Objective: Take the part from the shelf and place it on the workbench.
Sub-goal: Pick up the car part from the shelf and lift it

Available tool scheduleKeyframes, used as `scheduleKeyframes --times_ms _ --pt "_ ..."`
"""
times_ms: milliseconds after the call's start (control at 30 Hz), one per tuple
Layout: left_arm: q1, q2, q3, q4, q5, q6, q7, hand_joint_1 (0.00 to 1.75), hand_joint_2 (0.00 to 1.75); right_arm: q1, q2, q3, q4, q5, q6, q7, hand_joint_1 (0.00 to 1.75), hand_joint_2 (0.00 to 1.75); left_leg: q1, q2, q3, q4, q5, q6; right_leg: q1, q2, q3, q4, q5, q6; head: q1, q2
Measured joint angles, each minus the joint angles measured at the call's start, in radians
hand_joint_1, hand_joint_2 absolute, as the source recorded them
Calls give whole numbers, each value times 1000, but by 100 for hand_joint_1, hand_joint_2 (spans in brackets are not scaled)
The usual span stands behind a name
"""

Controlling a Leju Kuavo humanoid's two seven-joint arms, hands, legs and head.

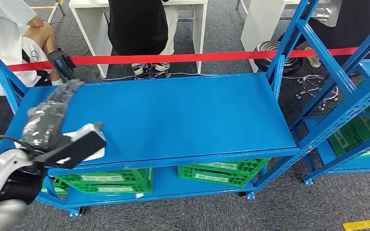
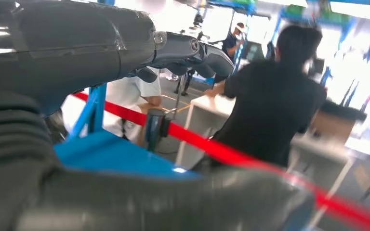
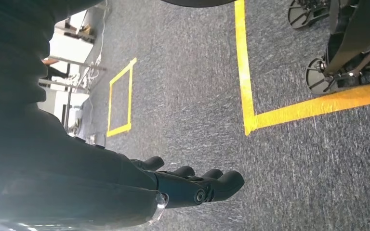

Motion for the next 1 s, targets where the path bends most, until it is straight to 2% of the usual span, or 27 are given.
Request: scheduleKeyframes --times_ms 133,367,667,1000 --pt "0 -19 -15 57 -6 -117 1 0 175 0 7 0 0 13 11 4 0 175 0 -1 0 0 0 0 0 0 0 0 0 0 0 0" --pt "8 -32 -5 153 27 -177 1 0 175 0 10 0 0 18 15 12 0 175 0 0 0 0 0 0 0 0 1 0 0 0 0 0" --pt "26 -37 28 263 18 -199 1 0 175 1 11 0 0 18 16 12 0 175 0 2 0 0 0 0 0 0 1 0 0 0 0 0" --pt "35 -43 47 317 17 -199 1 0 175 1 13 0 0 18 17 12 0 175 0 5 0 0 0 0 0 0 1 0 0 0 0 0"
